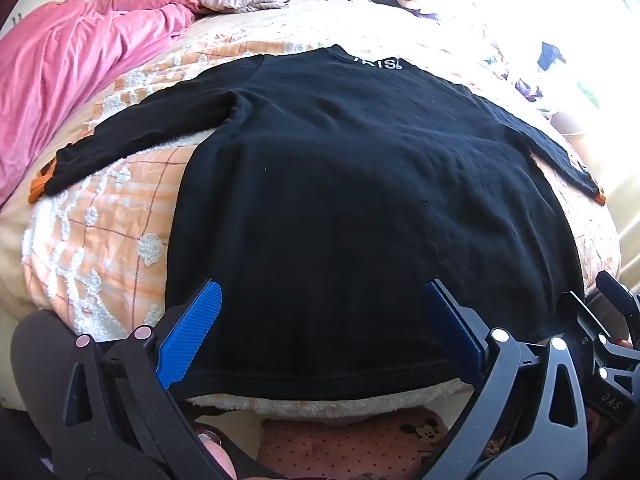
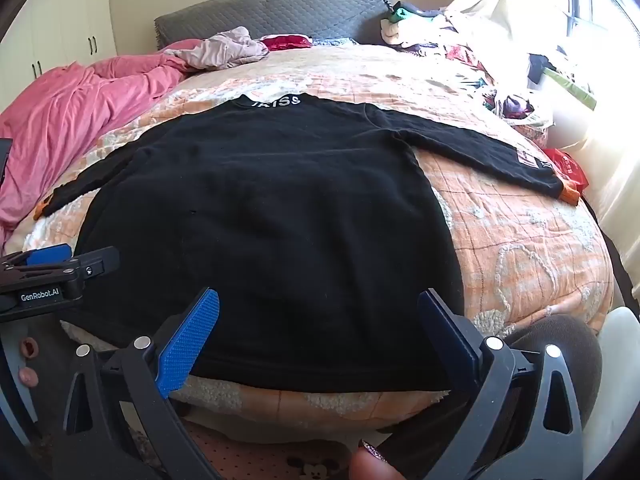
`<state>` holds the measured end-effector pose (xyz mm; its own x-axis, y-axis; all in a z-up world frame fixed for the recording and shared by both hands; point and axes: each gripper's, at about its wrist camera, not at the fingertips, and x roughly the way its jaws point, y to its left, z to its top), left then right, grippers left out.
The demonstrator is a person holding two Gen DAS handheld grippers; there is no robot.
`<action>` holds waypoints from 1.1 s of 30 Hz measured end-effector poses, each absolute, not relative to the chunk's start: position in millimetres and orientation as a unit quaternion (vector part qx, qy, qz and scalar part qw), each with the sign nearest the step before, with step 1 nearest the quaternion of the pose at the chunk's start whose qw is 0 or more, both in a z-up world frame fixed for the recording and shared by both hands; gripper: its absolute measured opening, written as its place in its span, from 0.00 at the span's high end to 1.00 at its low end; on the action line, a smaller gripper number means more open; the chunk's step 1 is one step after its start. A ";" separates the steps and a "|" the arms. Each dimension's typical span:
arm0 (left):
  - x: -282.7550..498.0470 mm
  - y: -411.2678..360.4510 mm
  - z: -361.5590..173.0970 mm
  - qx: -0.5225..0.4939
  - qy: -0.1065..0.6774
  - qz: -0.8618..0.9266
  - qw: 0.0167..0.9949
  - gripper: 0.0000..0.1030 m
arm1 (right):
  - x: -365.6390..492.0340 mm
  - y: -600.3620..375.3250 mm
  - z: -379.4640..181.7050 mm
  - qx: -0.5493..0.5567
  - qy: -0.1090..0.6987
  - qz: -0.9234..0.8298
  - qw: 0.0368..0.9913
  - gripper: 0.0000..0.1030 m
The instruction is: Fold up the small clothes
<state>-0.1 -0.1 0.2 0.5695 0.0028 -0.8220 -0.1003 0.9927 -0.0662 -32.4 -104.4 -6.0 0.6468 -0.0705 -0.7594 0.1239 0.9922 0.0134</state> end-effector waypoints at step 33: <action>0.0 -0.3 9.6 -0.060 0.455 0.025 0.888 0.08 | -37.8 -107.1 -1.4 0.033 0.407 -0.064 0.911 0.04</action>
<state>0.0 -0.3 9.6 0.5838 -0.0099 -0.8118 -0.1001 0.9914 -0.0840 -37.8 -107.1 -1.4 0.6610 -0.0898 -0.7450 0.1437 0.9896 0.0082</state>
